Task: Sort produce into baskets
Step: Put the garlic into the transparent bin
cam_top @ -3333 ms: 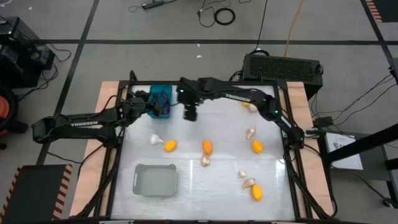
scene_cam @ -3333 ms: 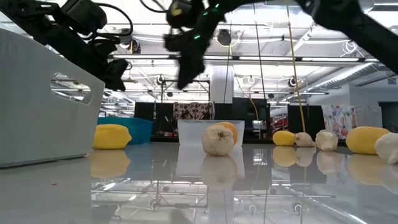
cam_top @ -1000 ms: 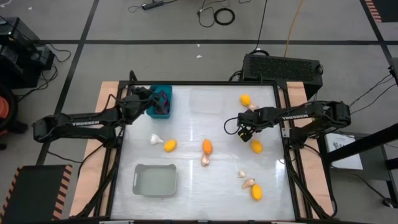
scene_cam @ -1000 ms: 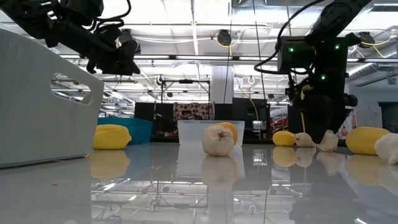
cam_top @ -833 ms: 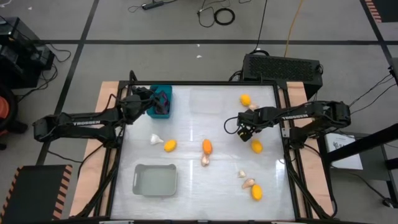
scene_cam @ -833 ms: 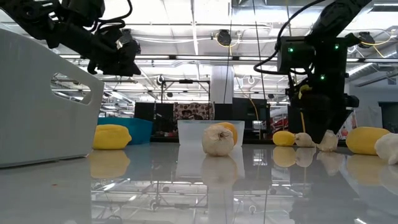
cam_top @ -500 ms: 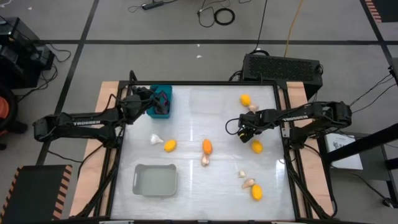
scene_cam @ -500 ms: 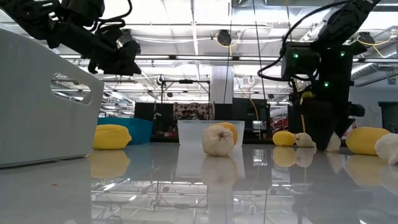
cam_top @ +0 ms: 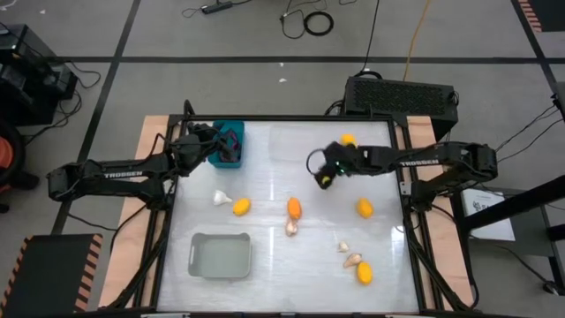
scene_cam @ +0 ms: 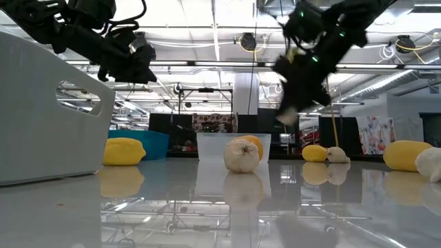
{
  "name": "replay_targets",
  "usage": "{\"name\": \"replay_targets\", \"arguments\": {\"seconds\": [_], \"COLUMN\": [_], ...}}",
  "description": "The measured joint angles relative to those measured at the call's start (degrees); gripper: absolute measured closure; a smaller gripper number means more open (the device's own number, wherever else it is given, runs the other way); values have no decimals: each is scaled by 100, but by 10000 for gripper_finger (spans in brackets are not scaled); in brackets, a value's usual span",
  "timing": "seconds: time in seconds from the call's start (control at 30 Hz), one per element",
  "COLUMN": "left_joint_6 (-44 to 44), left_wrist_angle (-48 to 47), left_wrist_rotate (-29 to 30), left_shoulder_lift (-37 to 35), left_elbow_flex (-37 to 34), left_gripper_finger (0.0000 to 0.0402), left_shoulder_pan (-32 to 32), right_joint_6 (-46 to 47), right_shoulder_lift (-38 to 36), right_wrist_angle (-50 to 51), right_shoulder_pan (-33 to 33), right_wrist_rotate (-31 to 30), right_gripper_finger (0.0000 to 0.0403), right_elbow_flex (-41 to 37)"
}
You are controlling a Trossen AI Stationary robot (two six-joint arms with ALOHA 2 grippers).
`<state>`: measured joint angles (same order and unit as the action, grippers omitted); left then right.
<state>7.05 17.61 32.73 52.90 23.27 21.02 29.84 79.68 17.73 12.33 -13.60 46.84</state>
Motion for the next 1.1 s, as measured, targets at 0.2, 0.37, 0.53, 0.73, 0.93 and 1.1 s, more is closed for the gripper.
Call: {"name": "replay_targets", "arguments": {"seconds": [0.2, 0.37, 0.53, 0.73, 0.93, 1.1], "left_joint_6": [-2, -4, -50, -164, -193, -195], "left_wrist_angle": [0, -2, -6, -9, -11, -11], "left_wrist_rotate": [-4, -5, -7, -7, -7, -7], "left_shoulder_lift": [0, 0, 2, 2, 1, 0], "left_elbow_flex": [0, 0, 2, 0, 0, 0], "left_gripper_finger": [230, 230, 230, 230, 230, 230], "left_shoulder_pan": [0, 0, 2, 0, 2, 0], "right_joint_6": [-1098, -1407, -1502, -1418, -1405, -1403], "right_shoulder_lift": [113, 627, 1137, 1398, 1377, 1372], "right_wrist_angle": [-2357, -3222, -3608, -3640, -3523, -3001], "right_shoulder_pan": [415, 848, 1169, 1323, 1349, 1327], "right_wrist_rotate": [-3, 17, 259, 312, 321, 451], "right_gripper_finger": [266, 263, 249, 202, 155, 134], "right_elbow_flex": [73, 72, 64, 66, 105, 438]}}
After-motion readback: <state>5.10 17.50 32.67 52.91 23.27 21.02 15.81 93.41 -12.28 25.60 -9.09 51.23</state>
